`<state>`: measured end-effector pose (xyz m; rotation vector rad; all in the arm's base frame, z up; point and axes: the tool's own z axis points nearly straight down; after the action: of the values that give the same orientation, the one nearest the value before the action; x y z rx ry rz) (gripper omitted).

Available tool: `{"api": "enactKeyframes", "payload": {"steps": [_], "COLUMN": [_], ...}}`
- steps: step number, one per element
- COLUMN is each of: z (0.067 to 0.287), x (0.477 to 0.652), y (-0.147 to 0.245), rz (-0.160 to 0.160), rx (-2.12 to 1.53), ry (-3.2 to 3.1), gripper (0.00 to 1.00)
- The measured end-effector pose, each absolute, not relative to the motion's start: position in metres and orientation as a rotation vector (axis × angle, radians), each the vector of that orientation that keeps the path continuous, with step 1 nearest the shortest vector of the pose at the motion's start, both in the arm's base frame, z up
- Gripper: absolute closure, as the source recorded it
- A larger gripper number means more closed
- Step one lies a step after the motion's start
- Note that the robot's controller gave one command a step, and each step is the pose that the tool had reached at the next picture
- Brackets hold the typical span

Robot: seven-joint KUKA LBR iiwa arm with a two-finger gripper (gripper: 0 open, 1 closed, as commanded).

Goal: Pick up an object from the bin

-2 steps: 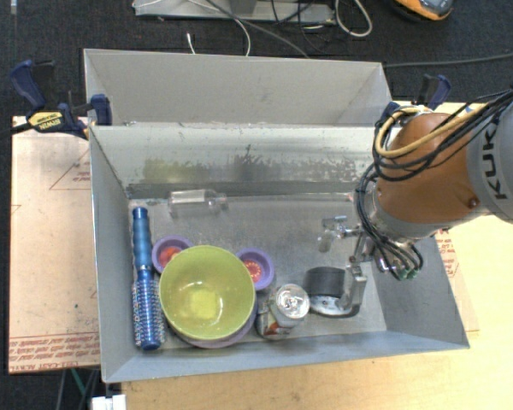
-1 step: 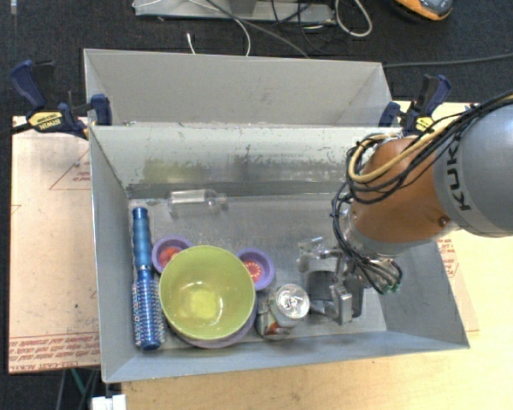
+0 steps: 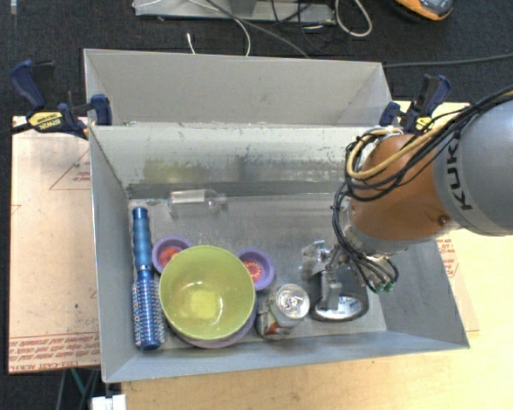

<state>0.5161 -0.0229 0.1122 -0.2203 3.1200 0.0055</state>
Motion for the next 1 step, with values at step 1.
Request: {"api": "enactKeyframes", "payload": {"steps": [1], "z": [0.0979], "x": [0.515], "y": [-0.0195], "rz": [0.005], "rx": [-0.149], "ry": [3.127], "gripper": [1.0]}}
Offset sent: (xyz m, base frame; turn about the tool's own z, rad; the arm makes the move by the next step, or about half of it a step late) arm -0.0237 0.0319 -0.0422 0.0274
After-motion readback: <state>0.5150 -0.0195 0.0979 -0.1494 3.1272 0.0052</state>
